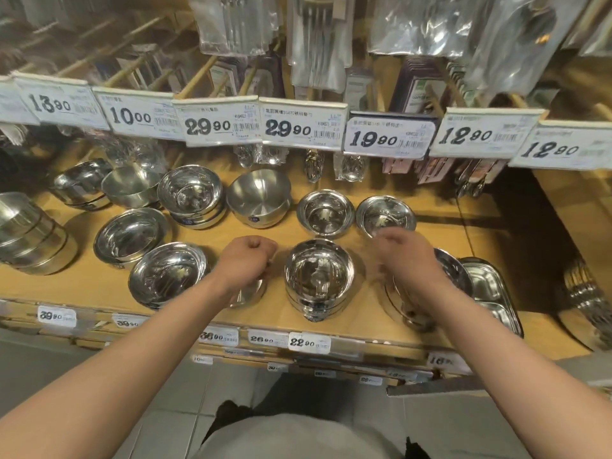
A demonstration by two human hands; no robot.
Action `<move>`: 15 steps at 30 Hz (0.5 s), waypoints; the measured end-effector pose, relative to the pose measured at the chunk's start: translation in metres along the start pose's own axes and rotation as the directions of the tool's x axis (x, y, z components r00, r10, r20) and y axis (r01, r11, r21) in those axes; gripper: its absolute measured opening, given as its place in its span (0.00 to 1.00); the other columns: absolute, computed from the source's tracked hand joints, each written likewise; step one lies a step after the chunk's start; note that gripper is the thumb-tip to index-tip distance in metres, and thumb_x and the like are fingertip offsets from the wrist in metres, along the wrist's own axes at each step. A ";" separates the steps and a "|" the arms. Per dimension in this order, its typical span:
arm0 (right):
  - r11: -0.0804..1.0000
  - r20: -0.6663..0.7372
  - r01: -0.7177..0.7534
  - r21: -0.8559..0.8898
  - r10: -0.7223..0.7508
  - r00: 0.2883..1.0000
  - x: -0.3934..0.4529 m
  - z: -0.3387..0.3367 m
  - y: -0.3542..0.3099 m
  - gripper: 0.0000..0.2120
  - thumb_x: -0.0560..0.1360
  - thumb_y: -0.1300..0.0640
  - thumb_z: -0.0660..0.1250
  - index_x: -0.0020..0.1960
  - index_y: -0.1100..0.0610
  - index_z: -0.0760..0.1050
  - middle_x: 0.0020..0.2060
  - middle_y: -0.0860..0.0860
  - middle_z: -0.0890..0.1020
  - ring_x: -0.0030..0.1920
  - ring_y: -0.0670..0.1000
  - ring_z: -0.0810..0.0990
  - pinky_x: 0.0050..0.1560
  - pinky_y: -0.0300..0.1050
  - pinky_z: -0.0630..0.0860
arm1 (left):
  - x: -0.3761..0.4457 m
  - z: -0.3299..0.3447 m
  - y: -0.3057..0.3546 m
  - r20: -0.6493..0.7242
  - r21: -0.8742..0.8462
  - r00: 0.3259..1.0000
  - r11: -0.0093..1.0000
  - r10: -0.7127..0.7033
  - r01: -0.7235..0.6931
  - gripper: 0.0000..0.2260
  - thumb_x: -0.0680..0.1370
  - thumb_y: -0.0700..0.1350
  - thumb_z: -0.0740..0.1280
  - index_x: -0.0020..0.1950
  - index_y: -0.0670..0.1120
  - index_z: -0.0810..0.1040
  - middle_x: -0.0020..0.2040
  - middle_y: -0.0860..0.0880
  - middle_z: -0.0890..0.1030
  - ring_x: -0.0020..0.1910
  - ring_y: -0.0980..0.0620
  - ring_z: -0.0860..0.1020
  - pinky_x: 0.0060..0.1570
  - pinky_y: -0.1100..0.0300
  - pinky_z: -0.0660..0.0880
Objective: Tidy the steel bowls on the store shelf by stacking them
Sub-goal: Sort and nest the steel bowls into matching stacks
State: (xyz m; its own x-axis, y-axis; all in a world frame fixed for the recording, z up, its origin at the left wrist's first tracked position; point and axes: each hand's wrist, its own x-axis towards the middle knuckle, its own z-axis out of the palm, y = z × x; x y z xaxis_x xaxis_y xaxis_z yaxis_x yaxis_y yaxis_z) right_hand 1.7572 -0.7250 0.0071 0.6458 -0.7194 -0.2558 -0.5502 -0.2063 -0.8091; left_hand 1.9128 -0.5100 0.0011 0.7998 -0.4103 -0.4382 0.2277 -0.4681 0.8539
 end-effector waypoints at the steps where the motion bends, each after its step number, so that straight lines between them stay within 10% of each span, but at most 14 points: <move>1: 1.000 -0.039 0.001 0.021 0.000 0.999 0.011 -0.012 -0.001 0.08 0.80 0.53 0.66 0.55 0.50 0.82 0.49 0.49 0.86 0.37 0.48 0.85 0.41 0.45 0.84 | 0.007 -0.005 0.004 -0.028 0.023 0.999 1.000 0.015 -0.015 0.09 0.81 0.43 0.65 0.44 0.45 0.83 0.42 0.47 0.83 0.41 0.49 0.80 0.41 0.56 0.81; 5: 0.985 -0.099 -0.050 -0.167 0.034 0.995 0.067 -0.048 0.002 0.12 0.81 0.49 0.65 0.48 0.55 0.83 0.39 0.53 0.84 0.36 0.48 0.79 0.38 0.43 0.74 | 0.044 -0.014 0.025 -0.001 0.050 1.000 0.998 0.029 -0.029 0.08 0.81 0.43 0.65 0.52 0.41 0.82 0.44 0.48 0.81 0.45 0.50 0.80 0.46 0.58 0.81; 11: 0.847 0.043 -0.246 -0.471 0.300 0.953 0.131 -0.055 0.026 0.23 0.85 0.45 0.52 0.67 0.58 0.77 0.64 0.60 0.79 0.64 0.60 0.77 0.64 0.51 0.72 | 0.098 0.022 0.025 0.107 0.177 0.991 0.982 -0.078 0.058 0.07 0.82 0.38 0.64 0.45 0.41 0.79 0.43 0.43 0.83 0.35 0.53 0.81 0.37 0.62 0.82; 15: 0.918 0.076 -0.347 -0.193 0.366 0.928 0.155 -0.048 0.046 0.18 0.80 0.53 0.68 0.60 0.67 0.79 0.56 0.62 0.83 0.53 0.62 0.82 0.53 0.54 0.79 | 0.131 0.049 0.019 0.146 0.033 0.954 0.965 -0.263 0.260 0.06 0.79 0.38 0.69 0.53 0.36 0.81 0.48 0.41 0.84 0.35 0.49 0.81 0.31 0.61 0.81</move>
State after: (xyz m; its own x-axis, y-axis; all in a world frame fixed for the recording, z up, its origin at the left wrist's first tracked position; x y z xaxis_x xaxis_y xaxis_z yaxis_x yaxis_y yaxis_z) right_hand 1.8065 -0.8776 -0.0448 0.4376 -0.6926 -0.5734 -0.8309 -0.0678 -0.5523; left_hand 1.9943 -0.6112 -0.0537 0.6222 -0.3825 -0.6831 0.4096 -0.5845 0.7004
